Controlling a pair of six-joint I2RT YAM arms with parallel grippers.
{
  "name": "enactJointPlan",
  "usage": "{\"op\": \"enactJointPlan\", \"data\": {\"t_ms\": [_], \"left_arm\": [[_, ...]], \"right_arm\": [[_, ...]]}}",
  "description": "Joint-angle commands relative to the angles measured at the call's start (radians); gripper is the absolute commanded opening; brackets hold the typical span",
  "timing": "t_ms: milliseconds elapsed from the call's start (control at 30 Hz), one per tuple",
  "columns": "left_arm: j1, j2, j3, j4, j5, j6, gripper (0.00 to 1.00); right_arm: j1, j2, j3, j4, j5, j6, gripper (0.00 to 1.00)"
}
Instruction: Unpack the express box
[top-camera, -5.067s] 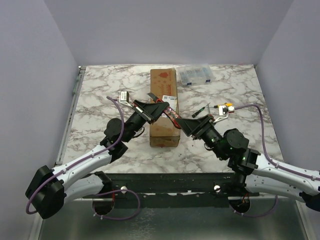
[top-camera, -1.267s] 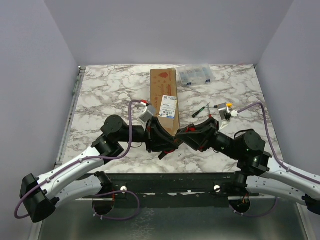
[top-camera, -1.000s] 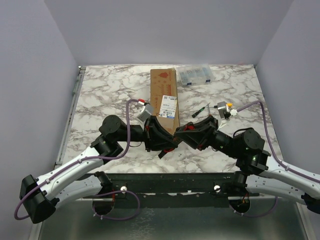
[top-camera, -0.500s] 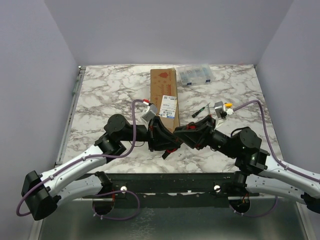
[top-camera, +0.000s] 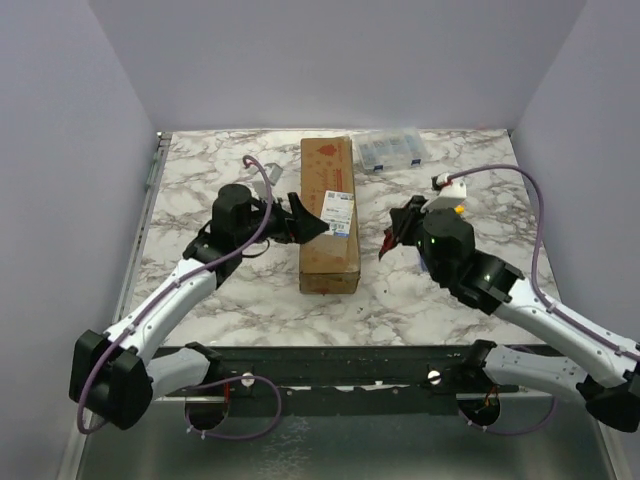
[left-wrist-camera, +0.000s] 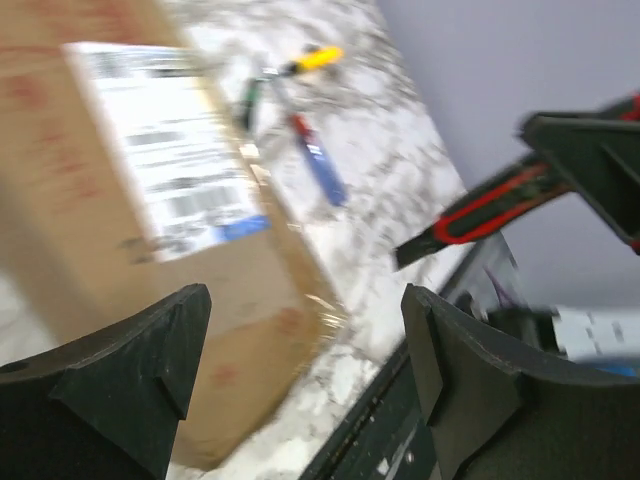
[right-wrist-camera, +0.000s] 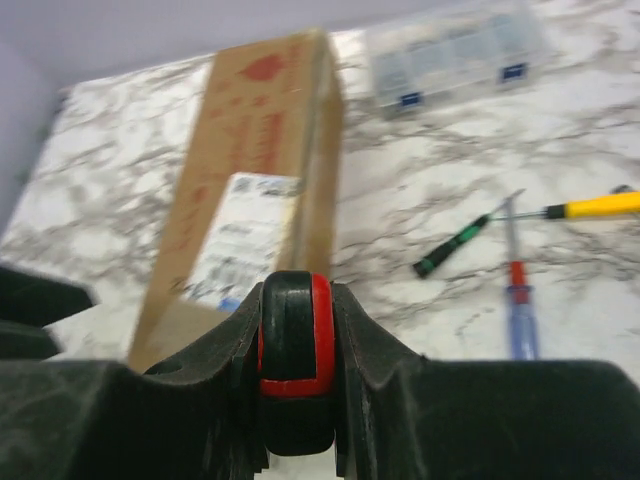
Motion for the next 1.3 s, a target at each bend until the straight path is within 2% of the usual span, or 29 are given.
{"op": "enactJointPlan", "data": {"t_ms": [0, 133, 267, 400, 600, 733, 833, 967, 1033, 1100, 1267], "left_arm": [[0.129, 0.094, -0.02, -0.099, -0.07, -0.104, 0.84], [0.131, 0.179, -0.04, -0.076, -0.093, -0.091, 0.83], [0.127, 0.197, -0.071, -0.057, -0.107, -0.092, 0.81], [0.112, 0.212, -0.13, -0.01, -0.079, -0.128, 0.79], [0.039, 0.155, -0.235, 0.026, -0.121, -0.184, 0.76], [0.037, 0.063, -0.295, 0.015, -0.139, -0.232, 0.76], [0.047, 0.011, -0.244, -0.126, -0.222, -0.176, 0.8], [0.122, 0.0, -0.1, -0.335, -0.358, -0.048, 0.81], [0.166, -0.002, -0.033, -0.372, -0.411, 0.001, 0.8], [0.195, 0.013, 0.029, -0.341, -0.399, 0.018, 0.74], [0.199, 0.191, 0.174, -0.125, -0.19, -0.021, 0.45]], "right_arm": [[-0.237, 0.12, 0.052, -0.049, -0.111, -0.024, 0.01], [-0.281, 0.254, 0.054, 0.069, -0.145, -0.107, 0.01], [-0.283, 0.399, 0.072, 0.225, -0.282, -0.164, 0.0], [-0.28, 0.52, 0.127, 0.251, -0.357, -0.183, 0.0], [-0.242, 0.519, 0.088, 0.335, -0.485, -0.147, 0.0], [-0.204, 0.468, 0.036, 0.343, -0.491, -0.109, 0.0], [-0.203, 0.43, 0.025, 0.287, -0.346, -0.097, 0.0], [-0.205, 0.416, 0.043, 0.286, -0.189, -0.226, 0.0], [-0.204, 0.427, 0.082, 0.283, -0.142, -0.276, 0.0], [-0.206, 0.44, 0.129, 0.293, -0.125, -0.31, 0.0], [-0.213, 0.51, 0.236, 0.397, -0.155, -0.375, 0.0]]}}
